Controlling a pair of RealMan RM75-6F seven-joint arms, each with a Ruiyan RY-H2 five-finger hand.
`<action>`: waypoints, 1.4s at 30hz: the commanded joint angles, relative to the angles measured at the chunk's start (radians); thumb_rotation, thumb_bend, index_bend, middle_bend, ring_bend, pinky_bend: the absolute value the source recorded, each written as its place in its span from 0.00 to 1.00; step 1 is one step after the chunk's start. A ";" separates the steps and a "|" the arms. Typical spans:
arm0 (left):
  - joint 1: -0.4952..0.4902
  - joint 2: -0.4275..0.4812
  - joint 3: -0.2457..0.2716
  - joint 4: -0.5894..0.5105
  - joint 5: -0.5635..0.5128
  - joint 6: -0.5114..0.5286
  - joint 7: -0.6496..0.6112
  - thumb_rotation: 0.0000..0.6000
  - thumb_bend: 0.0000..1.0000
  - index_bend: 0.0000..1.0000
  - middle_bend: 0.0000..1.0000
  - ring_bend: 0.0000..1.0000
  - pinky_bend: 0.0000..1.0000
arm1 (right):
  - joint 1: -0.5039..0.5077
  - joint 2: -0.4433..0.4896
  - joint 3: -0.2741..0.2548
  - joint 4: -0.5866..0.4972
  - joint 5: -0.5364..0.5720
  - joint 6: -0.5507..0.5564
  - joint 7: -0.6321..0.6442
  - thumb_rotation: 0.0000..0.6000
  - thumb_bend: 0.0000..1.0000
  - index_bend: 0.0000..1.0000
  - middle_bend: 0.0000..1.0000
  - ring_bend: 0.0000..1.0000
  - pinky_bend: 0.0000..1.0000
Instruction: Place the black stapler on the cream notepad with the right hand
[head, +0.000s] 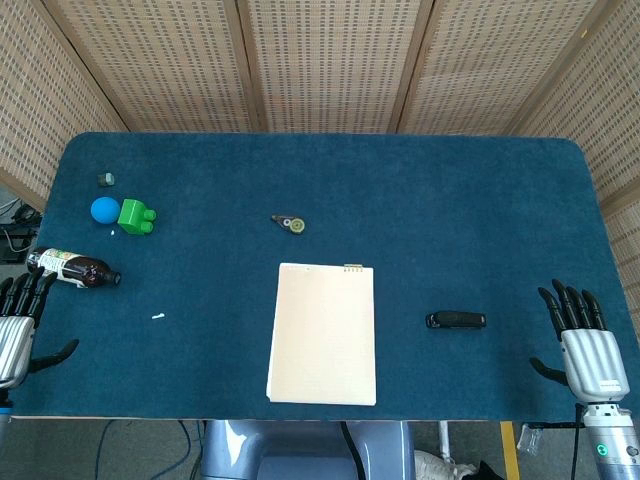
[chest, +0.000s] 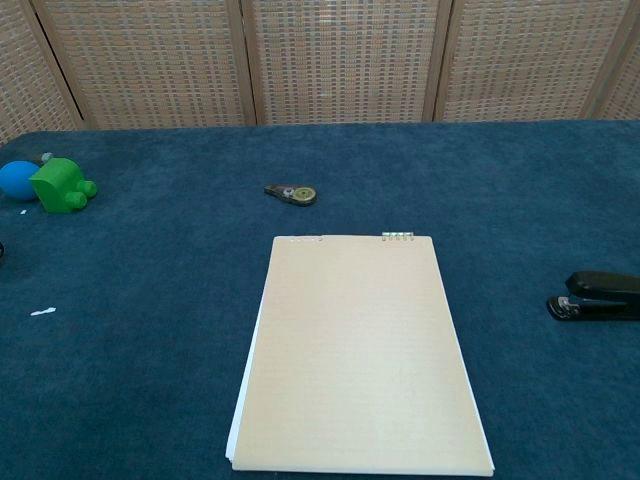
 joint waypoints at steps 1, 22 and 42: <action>-0.001 0.001 0.001 -0.003 -0.002 -0.003 0.003 1.00 0.22 0.00 0.00 0.00 0.00 | -0.001 0.000 -0.001 -0.002 -0.001 0.000 0.001 1.00 0.16 0.03 0.00 0.00 0.00; 0.001 0.012 0.004 -0.023 -0.008 -0.005 0.026 1.00 0.22 0.00 0.00 0.00 0.00 | 0.001 0.001 -0.014 -0.009 -0.010 -0.013 -0.002 1.00 0.16 0.03 0.00 0.00 0.00; -0.004 0.003 0.001 -0.019 -0.016 -0.012 0.036 1.00 0.22 0.00 0.00 0.00 0.00 | 0.078 -0.103 0.029 0.068 0.050 -0.121 -0.035 1.00 0.18 0.30 0.08 0.01 0.16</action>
